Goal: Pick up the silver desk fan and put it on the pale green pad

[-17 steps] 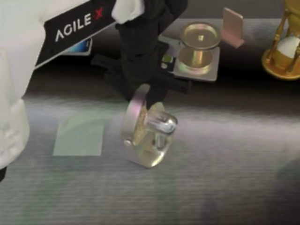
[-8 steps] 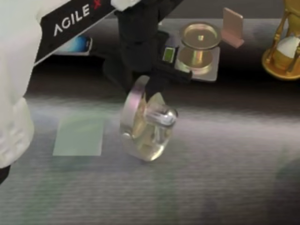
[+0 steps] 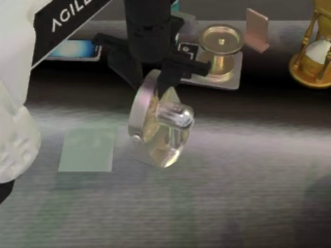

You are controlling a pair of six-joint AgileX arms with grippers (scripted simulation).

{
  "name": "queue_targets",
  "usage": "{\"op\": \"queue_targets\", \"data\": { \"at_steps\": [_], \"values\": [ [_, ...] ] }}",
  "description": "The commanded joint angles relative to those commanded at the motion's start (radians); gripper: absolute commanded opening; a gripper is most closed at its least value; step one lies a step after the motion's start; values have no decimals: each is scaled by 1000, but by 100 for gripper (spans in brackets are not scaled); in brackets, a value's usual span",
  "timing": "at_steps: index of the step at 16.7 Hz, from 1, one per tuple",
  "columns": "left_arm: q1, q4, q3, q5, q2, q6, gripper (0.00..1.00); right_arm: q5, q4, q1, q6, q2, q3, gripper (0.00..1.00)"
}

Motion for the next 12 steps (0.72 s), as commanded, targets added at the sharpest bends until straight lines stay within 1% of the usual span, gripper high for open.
{"op": "queue_targets", "data": {
  "at_steps": [3,6,9,12],
  "values": [
    [-4,2,-6,-1,-5,-10,0,0,0,0,0,0,0,100],
    [13,5,-38,-1,-16,-105,0,0,0,0,0,0,0,100],
    [44,16,-97,-1,-42,-292,0,0,0,0,0,0,0,100],
    [89,45,-177,-1,-96,-550,0,0,0,0,0,0,0,100]
  ]
}}
